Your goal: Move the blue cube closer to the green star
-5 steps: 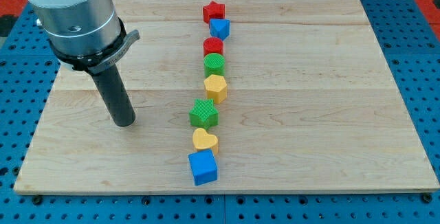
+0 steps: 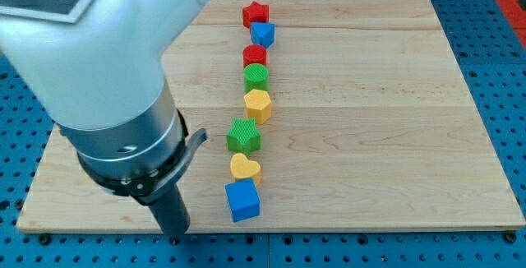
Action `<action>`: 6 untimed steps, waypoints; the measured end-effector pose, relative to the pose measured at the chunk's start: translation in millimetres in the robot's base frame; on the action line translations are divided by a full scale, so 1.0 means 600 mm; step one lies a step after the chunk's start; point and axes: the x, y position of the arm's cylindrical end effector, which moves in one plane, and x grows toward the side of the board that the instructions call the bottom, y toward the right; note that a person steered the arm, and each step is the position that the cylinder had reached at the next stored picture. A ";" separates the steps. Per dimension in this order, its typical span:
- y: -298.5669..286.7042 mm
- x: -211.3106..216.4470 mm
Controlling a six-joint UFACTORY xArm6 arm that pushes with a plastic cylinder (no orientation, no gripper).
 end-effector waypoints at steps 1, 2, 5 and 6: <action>0.000 0.001; 0.027 0.001; 0.215 -0.105; 0.232 -0.146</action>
